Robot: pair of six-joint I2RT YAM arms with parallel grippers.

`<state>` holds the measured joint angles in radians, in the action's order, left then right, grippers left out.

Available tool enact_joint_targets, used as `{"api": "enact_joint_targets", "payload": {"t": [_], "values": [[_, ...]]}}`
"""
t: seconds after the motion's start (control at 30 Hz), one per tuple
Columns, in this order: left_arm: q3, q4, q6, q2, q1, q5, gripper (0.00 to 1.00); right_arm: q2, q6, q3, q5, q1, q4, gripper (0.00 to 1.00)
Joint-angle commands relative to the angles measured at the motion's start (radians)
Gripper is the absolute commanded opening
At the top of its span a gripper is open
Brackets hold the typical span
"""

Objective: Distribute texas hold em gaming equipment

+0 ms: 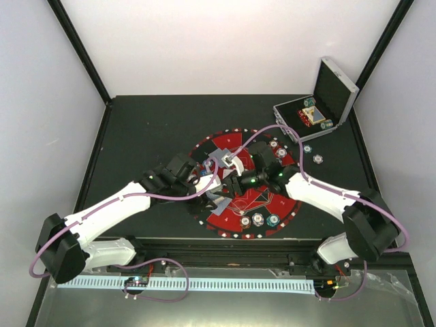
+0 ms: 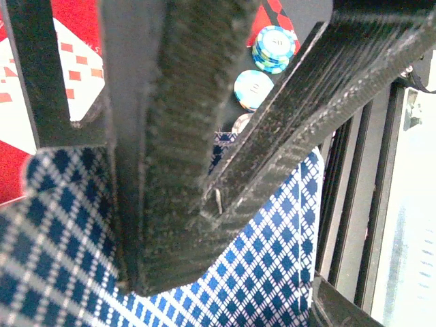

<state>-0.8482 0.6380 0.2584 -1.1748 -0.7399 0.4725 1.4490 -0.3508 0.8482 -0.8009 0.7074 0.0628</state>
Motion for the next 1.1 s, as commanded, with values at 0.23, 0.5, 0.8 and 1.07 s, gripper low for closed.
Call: {"api": "enact_joint_targets", "payload": {"t": [0.23,0.5,0.8,1.07], "values": [[-0.024,-0.012,-0.004,0.007,-0.004,-0.017,0.38,-0.064,0.134,0.054,0.213,-0.008,0.178,0.49],[-0.024,-0.012,-0.006,0.004,-0.003,-0.023,0.38,-0.093,0.137,0.042,0.230,-0.021,0.184,0.42],[-0.023,-0.012,-0.006,-0.004,-0.004,-0.025,0.38,-0.074,0.164,0.068,-0.011,-0.023,0.193,0.50],[-0.024,-0.010,-0.005,-0.008,-0.004,-0.023,0.38,-0.025,0.143,0.097,-0.058,-0.010,0.145,0.55]]}}
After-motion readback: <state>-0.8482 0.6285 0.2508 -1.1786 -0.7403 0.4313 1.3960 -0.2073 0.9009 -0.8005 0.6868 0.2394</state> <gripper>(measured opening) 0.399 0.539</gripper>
